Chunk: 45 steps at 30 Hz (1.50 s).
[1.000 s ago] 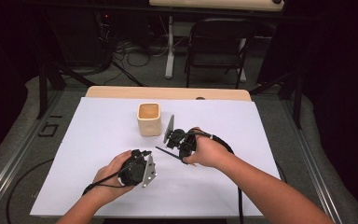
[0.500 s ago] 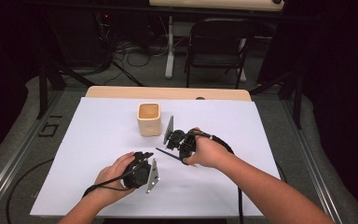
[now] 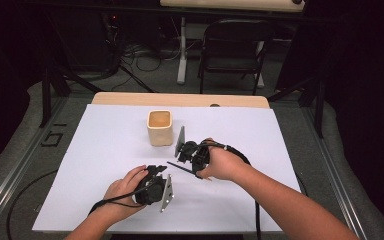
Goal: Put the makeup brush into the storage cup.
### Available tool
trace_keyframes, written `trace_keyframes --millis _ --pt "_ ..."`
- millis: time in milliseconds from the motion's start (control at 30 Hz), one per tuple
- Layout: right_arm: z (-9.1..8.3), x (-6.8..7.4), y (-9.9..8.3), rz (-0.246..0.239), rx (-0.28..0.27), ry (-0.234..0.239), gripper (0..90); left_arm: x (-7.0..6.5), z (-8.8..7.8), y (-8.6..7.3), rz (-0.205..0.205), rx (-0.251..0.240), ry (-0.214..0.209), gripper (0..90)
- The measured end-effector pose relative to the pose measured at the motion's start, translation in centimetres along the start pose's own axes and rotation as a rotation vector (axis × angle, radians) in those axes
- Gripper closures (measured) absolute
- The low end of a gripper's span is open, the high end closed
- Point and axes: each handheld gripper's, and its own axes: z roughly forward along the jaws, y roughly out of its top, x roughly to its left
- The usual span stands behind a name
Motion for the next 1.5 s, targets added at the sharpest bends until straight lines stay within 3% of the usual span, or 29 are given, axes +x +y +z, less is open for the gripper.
trace_keyframes --millis 267,967,1233,1300,1500 --pt "0.1 0.3 0.4 -0.030 0.033 0.014 84.1 -0.4 0.2 0.1 0.025 0.006 0.010 55.6" --pt "0.4 1.4 1.3 -0.069 0.041 0.016 84.1 -1.6 0.8 0.5 0.113 0.017 0.058 61.0" --pt "0.5 1.9 1.6 -0.083 0.037 0.020 84.1 -1.7 1.0 0.5 0.119 0.018 0.051 64.1" --pt "0.3 2.0 1.8 -0.093 0.068 0.026 84.1 -1.8 1.1 0.5 0.118 0.021 0.047 64.5" --pt "0.4 2.5 2.0 -0.098 0.045 0.029 84.1 -1.8 1.2 0.5 0.117 0.025 0.043 64.4"
